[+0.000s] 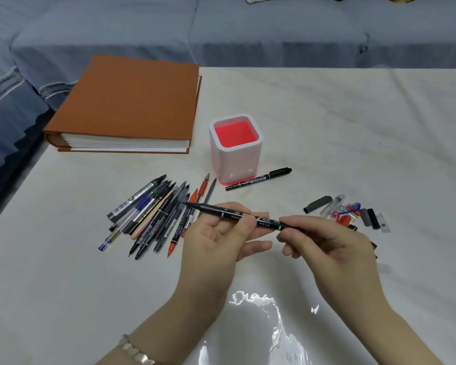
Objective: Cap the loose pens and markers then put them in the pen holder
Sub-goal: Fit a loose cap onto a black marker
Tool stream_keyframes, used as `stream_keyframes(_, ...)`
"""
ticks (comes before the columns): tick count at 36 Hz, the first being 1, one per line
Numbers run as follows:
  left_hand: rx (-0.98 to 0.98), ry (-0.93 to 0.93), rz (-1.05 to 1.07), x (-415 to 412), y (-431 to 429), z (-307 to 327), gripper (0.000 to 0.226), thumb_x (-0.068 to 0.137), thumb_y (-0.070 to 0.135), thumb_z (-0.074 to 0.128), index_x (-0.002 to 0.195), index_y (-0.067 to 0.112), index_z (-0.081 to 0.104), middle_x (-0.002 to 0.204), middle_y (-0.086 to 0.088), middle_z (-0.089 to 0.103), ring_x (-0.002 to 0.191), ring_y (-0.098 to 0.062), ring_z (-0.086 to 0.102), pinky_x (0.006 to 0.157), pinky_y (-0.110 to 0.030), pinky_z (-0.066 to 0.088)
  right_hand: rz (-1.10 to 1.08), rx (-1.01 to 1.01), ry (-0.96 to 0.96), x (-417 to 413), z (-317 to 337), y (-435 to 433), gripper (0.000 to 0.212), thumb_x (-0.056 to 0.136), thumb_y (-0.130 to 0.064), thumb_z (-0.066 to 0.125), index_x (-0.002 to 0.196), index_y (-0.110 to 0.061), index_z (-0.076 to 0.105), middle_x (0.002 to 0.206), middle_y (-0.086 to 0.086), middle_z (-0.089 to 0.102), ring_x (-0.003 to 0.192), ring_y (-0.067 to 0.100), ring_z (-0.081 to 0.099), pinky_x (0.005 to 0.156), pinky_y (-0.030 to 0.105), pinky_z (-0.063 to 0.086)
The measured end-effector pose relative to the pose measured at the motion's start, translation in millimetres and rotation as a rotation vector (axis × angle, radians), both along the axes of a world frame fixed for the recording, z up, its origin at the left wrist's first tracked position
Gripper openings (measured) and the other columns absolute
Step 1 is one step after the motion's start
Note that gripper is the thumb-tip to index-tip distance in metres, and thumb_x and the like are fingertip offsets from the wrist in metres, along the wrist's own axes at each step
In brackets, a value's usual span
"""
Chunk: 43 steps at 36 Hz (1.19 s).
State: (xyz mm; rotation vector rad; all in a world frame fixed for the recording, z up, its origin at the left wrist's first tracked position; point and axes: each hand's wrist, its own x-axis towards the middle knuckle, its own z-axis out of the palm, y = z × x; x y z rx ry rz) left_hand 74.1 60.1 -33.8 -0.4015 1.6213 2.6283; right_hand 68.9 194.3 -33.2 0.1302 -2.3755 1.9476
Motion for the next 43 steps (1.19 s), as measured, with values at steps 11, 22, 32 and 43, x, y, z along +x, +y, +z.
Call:
stream_keyframes(11, -0.203, 0.072, -0.099, -3, -5, -13, 0.015, 0.08, -0.01, 0.055, 0.081, 0.005, 0.058, 0.069, -0.006, 0.073, 0.067, -0.016, 0.071, 0.051, -0.02, 0.055, 0.068, -0.318, -0.492, 2, -14, 5, 0.022, 0.079, -0.006, 0.059, 0.06, -0.011, 0.068, 0.046, 0.002, 0.058, 0.04, 0.009, 0.047, 0.043, 0.015, 0.041)
stream_keyframes(22, -0.238, -0.147, -0.123, -27, -3, -18, 0.015, 0.092, 0.007, 0.048, 0.078, 0.01, 0.051, 0.065, -0.003, 0.06, 0.06, -0.017, 0.071, 0.062, -0.027, 0.058, 0.112, 0.51, -0.214, -19, -35, 57, 0.016, 0.087, -0.022, 0.057, 0.075, -0.027, 0.067, 0.065, -0.012, 0.067, 0.062, -0.002, 0.058, 0.063, 0.008, 0.041)
stream_keyframes(32, -0.735, -0.056, -0.297, -21, -18, -26, 0.021, 0.09, 0.017, 0.052, 0.083, 0.034, 0.062, 0.05, 0.02, 0.056, 0.045, 0.006, 0.046, 0.047, -0.007, 0.035, 0.107, 1.122, 0.16, -54, -68, 86, 0.017, 0.074, -0.012, 0.073, 0.09, -0.016, 0.072, 0.08, 0.007, 0.061, 0.08, 0.031, 0.055, 0.062, 0.023, 0.03)
stream_keyframes(43, -0.911, 0.058, -0.378, -12, -30, -19, 0.027, 0.082, 0.022, 0.063, 0.077, 0.048, 0.063, 0.075, 0.023, 0.068, 0.069, 0.0, 0.063, 0.067, -0.009, 0.046, 0.109, 0.497, -0.032, -45, -42, 66, 0.01, 0.085, -0.016, 0.06, 0.079, -0.025, 0.058, 0.069, -0.007, 0.059, 0.058, 0.009, 0.048, 0.059, 0.013, 0.038)
